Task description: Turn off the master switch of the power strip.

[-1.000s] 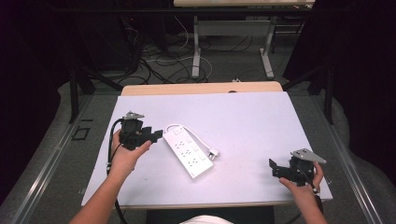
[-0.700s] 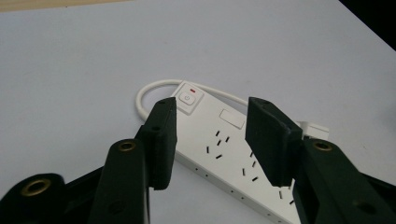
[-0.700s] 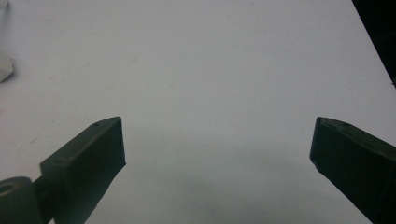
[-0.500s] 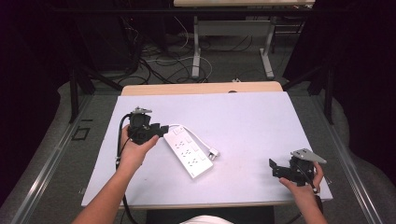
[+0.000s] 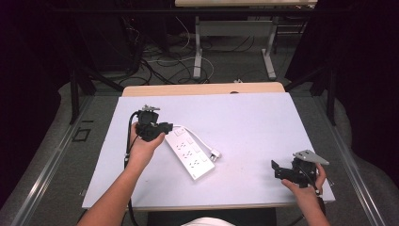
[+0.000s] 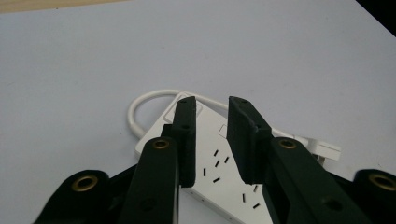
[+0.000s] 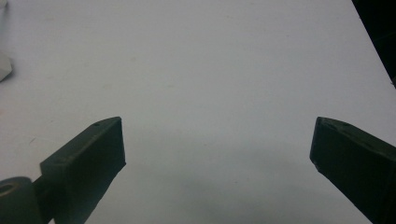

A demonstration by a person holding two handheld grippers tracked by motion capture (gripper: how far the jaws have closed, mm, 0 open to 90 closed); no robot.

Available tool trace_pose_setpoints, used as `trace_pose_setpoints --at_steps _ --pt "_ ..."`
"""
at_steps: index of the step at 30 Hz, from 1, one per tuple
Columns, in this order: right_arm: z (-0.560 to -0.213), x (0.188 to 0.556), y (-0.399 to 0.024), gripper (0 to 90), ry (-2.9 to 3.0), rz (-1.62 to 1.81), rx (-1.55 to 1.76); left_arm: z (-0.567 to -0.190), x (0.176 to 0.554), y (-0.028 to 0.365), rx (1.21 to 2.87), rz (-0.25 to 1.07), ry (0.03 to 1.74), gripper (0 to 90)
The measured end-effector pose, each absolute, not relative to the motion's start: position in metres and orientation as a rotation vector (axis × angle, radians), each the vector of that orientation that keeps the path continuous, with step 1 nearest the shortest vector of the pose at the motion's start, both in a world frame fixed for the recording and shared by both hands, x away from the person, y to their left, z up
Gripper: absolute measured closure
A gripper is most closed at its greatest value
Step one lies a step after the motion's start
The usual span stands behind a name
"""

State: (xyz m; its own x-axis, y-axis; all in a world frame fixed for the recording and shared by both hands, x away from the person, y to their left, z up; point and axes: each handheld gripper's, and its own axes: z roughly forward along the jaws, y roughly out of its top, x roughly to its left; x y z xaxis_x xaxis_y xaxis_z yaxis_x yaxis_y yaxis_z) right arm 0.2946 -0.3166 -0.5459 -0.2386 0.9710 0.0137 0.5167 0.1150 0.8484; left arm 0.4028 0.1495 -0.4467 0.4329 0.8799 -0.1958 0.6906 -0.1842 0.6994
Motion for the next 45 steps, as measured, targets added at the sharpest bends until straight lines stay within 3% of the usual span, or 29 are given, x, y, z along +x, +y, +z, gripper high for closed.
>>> trace_pose_setpoints --at_steps 21,45 --pt "-0.546 0.295 -0.317 2.9 1.831 1.013 1.452 -0.467 0.429 0.138 1.959 0.287 1.4 89.6" --pt "-0.548 0.296 -0.317 3.5 1.833 1.026 1.45 -0.484 0.448 0.124 1.959 0.267 1.474 90.0"
